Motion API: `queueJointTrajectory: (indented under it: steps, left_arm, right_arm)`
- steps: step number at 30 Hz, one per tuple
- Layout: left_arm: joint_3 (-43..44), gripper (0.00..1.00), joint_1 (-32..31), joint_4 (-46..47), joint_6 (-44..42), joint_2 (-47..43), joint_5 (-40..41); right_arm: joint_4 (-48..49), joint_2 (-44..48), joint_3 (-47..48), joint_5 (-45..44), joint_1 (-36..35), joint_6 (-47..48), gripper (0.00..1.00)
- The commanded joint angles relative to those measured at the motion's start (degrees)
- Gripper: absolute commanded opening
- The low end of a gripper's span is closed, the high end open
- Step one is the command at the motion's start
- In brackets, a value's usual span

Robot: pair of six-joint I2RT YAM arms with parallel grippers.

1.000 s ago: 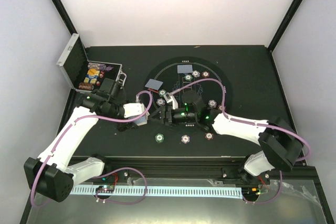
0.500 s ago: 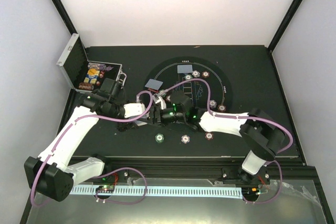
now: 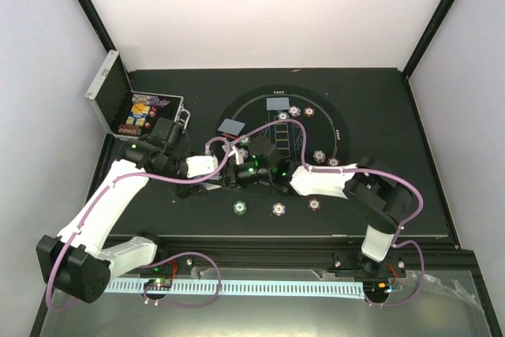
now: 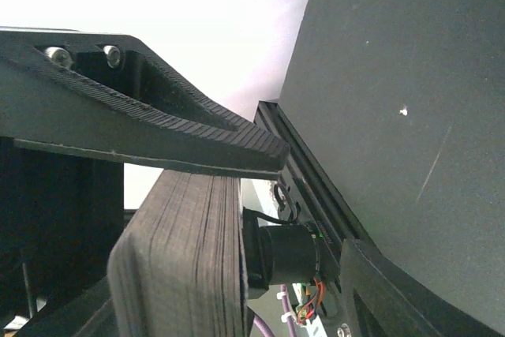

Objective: Distribute texas hold em gaming equipment

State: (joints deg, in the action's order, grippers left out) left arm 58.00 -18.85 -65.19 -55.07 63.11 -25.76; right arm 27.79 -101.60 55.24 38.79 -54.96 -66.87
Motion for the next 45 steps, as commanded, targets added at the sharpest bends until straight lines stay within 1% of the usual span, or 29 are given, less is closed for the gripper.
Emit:
queueJointTrajectory:
  steps: [1, 10, 17, 18, 21, 24, 26, 28, 33, 38, 45]
  left_arm:
    - [2.49, 0.02, -0.31, -1.68, -0.19, -0.46, -0.78]
    - [2.52, 0.02, -0.31, -1.54, -0.39, -1.03, -0.4]
    - [2.15, 0.02, -0.29, -1.02, -0.35, -1.07, 0.18]
    - [2.14, 0.02, -0.31, -0.94, -0.39, -1.01, 0.12]
    - [2.12, 0.02, -0.31, -0.96, -0.4, -1.01, 0.02]
    - [2.12, 0.02, -0.31, -0.94, -0.41, -0.77, 0.01]
    - [1.97, 0.02, -0.31, -1.03, -0.48, -0.59, 0.09]
    - [1.66, 0.02, -0.29, -1.01, -0.64, -0.53, 0.13]
    - [0.86, 0.02, -0.48, -0.66, -1.24, -0.57, 0.57]
    - [0.21, 0.01, -0.81, -0.13, -1.71, -0.85, 1.09]
    - [-0.43, 0.02, -1.01, 0.13, -2.19, -1.91, 2.32]
  right_arm:
    - [1.89, 0.35, -2.45, 0.52, 1.92, -0.16, 0.58]
    - [-1.0, 3.28, -5.22, 0.09, 4.6, 1.71, 0.51]
    - [-5.76, 6.31, -5.33, -0.98, 4.97, 4.38, 0.41]
    - [-6.32, 6.59, -5.18, -1.02, 4.95, 4.6, 0.41]
    - [-4.99, 6.32, -4.43, 0.0, 4.64, 4.14, 0.53]
    - [-2.97, 4.62, -2.36, 1.56, 3.15, 3.43, 0.61]
    - [-1.32, 2.77, -0.75, 3.03, 1.88, 2.37, 0.65]
    - [-0.95, 0.96, 1.23, 4.06, 0.8, 2.32, 0.66]
    - [1.24, -1.81, 2.44, 5.51, 0.17, 0.96, 0.67]
    - [-1.45, -4.04, 4.42, 6.51, 0.48, 1.91, 0.65]
    - [-5.11, -3.53, 1.94, 6.19, 3.65, 2.88, 0.55]
